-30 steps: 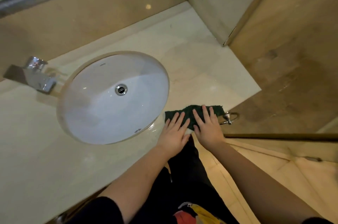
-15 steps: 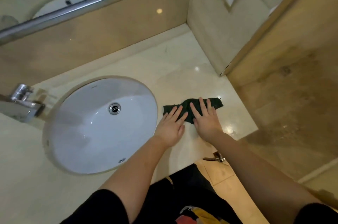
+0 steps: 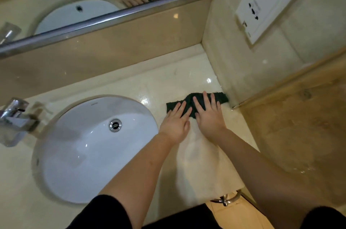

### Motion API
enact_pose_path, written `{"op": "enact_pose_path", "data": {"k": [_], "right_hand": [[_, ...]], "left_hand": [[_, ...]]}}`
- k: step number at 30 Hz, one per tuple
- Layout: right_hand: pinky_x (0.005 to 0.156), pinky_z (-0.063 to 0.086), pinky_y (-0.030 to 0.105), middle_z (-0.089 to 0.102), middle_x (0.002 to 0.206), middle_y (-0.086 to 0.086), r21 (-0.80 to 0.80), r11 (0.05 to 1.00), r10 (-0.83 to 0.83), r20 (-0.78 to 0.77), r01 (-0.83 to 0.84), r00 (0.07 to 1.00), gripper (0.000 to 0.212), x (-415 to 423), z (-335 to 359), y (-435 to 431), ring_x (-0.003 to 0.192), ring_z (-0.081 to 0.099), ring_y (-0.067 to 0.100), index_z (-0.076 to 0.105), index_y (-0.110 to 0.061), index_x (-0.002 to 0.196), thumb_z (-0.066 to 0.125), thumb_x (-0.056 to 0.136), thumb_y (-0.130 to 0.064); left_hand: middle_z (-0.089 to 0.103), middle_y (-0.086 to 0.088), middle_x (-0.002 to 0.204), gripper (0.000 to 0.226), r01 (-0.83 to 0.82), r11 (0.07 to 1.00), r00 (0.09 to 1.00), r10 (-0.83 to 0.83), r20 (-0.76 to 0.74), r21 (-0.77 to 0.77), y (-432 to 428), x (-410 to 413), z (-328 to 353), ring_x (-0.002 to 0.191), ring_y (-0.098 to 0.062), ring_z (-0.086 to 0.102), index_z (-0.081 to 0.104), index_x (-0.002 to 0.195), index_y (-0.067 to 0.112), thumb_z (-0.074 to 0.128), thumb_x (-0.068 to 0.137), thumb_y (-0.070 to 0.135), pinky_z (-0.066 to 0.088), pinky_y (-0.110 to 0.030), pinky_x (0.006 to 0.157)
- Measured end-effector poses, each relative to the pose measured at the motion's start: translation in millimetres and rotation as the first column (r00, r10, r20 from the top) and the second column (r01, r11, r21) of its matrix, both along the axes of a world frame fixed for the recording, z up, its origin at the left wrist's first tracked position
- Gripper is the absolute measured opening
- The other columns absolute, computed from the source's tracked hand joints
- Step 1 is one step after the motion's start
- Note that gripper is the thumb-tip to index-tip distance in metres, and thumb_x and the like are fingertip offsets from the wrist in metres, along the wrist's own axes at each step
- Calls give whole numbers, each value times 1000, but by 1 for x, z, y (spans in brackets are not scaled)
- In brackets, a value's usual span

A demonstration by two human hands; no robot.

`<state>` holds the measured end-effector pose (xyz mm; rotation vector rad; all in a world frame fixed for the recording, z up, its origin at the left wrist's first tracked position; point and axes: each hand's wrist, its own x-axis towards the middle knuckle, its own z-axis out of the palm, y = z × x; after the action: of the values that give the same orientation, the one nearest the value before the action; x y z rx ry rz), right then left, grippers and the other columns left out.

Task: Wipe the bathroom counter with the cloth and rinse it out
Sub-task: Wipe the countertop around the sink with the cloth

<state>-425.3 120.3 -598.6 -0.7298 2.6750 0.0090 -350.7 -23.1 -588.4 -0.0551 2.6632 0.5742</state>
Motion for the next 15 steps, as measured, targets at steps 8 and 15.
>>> {"op": "enact_pose_path", "data": {"k": [8,15], "right_hand": [[118,3,46,-15,159,8,-41,997,-60,35,61,998,59,-74,1,-23,145,-14,31,-4,-30,152,27,102,-34],[118,8,45,-8,160,10,-93,994,-60,-18,58,998,59,-124,-2,-58,147,-9,29,3,-26,153,31,102,-28]], "left_hand": [[-3,0,161,53,51,999,996,-50,-76,10,-30,-78,-7,148,-16,-5,14,153,25,28,102,31,1,-35,118],[2,-1,161,52,55,998,990,-55,-127,-8,-58,-131,-14,148,-17,-1,18,152,22,29,102,32,7,-37,120]]}}
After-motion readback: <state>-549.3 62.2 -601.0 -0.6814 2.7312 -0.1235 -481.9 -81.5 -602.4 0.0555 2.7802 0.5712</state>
